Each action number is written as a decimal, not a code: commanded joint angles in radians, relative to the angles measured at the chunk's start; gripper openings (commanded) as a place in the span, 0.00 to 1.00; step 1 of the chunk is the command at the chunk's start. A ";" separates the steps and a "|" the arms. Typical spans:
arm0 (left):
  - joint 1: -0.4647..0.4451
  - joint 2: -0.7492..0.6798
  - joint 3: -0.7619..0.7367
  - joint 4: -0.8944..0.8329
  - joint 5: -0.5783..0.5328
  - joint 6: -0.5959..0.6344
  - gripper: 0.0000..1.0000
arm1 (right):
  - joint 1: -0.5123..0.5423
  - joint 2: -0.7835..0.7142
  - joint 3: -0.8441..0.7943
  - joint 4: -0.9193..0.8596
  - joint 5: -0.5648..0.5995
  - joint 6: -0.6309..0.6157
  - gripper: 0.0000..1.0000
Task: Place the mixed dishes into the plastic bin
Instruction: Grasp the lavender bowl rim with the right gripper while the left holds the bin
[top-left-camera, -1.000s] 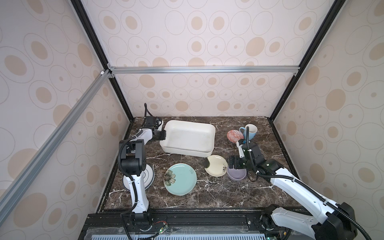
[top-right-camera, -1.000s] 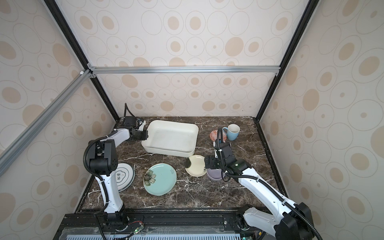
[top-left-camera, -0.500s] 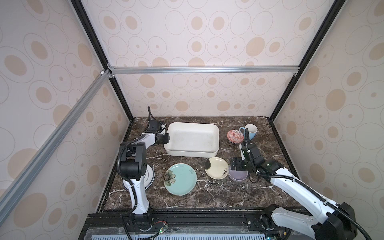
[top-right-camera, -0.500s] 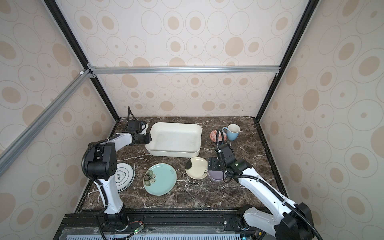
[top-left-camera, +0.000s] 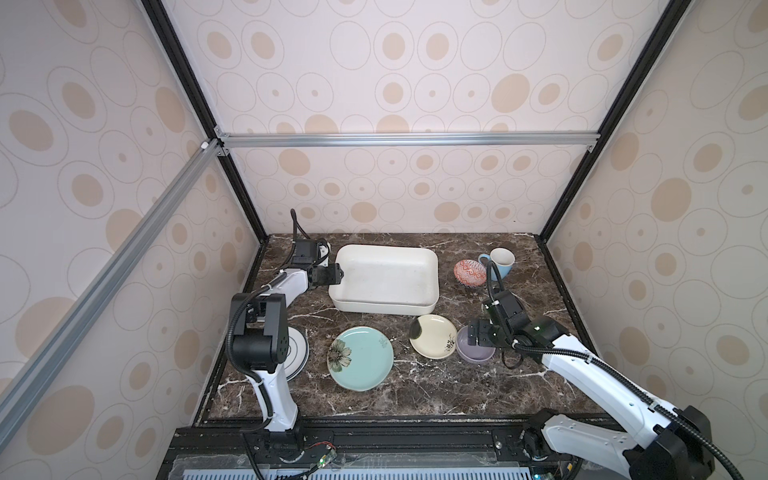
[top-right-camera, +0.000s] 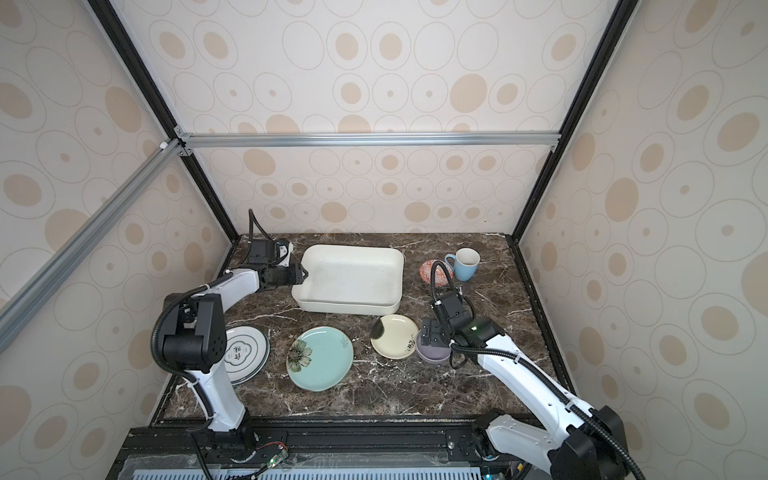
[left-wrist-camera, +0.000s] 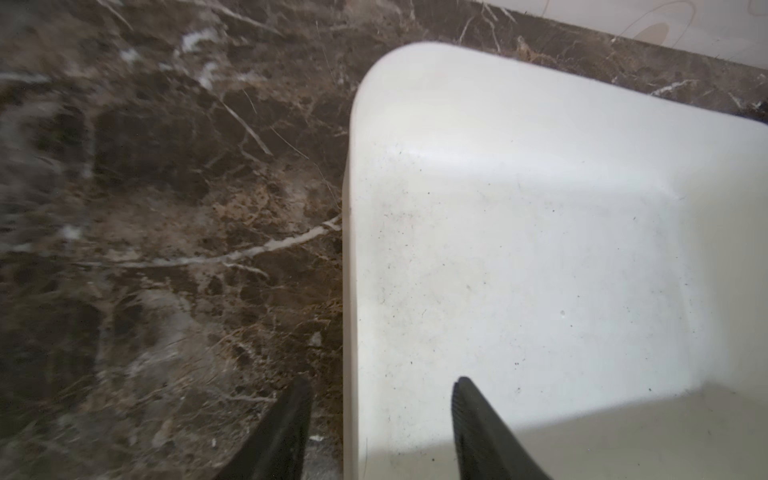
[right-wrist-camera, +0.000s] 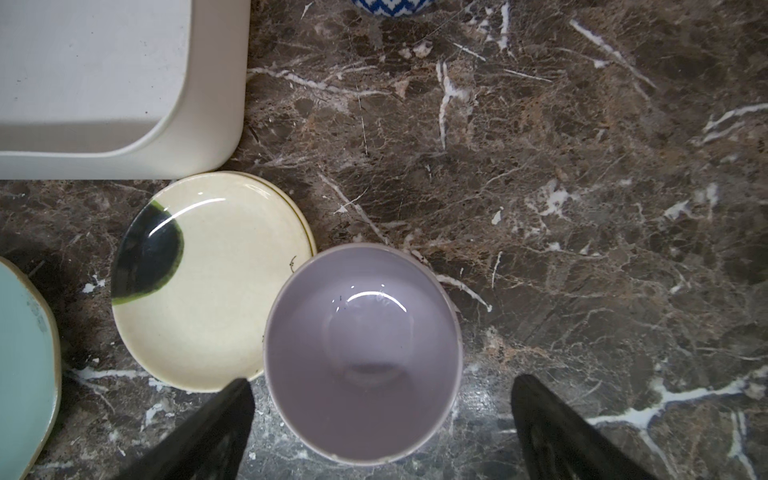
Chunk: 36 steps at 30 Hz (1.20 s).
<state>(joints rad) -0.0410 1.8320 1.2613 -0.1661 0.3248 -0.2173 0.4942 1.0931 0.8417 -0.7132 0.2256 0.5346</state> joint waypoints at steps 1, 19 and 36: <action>-0.034 -0.163 -0.073 0.107 -0.081 -0.072 0.73 | -0.045 -0.013 -0.020 -0.022 -0.030 0.041 1.00; -0.666 -0.548 -0.506 0.281 -0.358 -0.113 0.83 | -0.130 0.057 -0.068 -0.095 -0.146 0.091 0.70; -0.769 -0.501 -0.412 0.229 -0.366 -0.051 0.86 | -0.143 0.280 -0.043 -0.060 -0.172 0.061 0.42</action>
<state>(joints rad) -0.8036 1.3228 0.7910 0.0814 -0.0147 -0.2939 0.3614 1.3472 0.7780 -0.7673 0.0574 0.5949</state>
